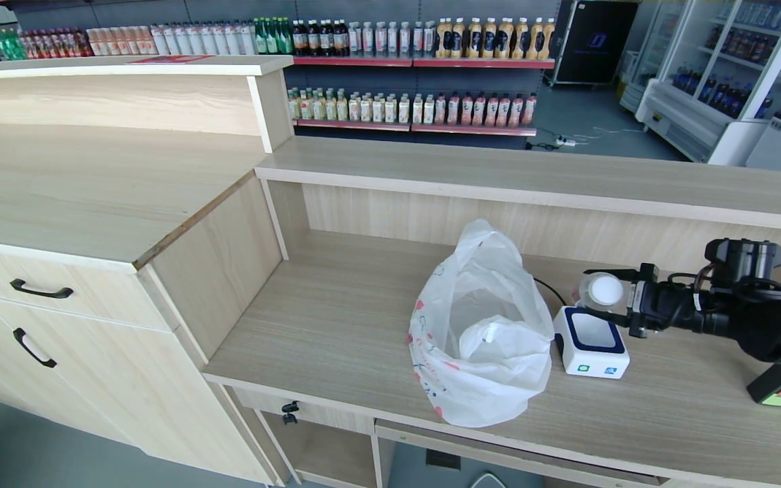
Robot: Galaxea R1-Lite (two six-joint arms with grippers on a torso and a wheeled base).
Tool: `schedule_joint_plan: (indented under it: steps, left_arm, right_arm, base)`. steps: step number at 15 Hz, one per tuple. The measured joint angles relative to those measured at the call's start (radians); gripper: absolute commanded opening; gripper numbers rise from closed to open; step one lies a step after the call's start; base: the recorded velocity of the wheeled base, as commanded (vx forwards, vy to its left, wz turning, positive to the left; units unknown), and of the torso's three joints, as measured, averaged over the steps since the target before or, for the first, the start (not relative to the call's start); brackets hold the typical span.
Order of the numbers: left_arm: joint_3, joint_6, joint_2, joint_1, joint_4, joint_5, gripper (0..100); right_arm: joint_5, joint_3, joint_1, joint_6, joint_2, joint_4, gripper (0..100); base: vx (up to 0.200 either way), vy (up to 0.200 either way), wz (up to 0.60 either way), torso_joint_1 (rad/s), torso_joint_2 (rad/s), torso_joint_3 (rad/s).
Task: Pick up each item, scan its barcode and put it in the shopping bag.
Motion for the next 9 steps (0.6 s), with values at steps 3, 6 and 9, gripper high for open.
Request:
schedule_joint_plan:
  steps: [3,6,9]
  left_arm:
    - [0.000,0.000,0.000,0.000,0.000,0.000,100]
    - [0.000,0.000,0.000,0.000,0.000,0.000,100]
    - [0.000,0.000,0.000,0.000,0.000,0.000,100]
  right_arm:
    - [0.000,-0.013,0.002,0.016,0.007,0.001,0]
    - [-0.022,-0.043,0.006,0.159,-0.012,0.010,0]
    - [-0.181,-0.038,0.020,0.538,-0.128,0.047,0]
  base:
    - [0.000,0.000,0.00,0.000,0.00,0.000]
    - [0.000,0.000,0.00,0.000,0.00,0.000]
    - [0.000,0.000,0.00,0.000,0.00,0.000]
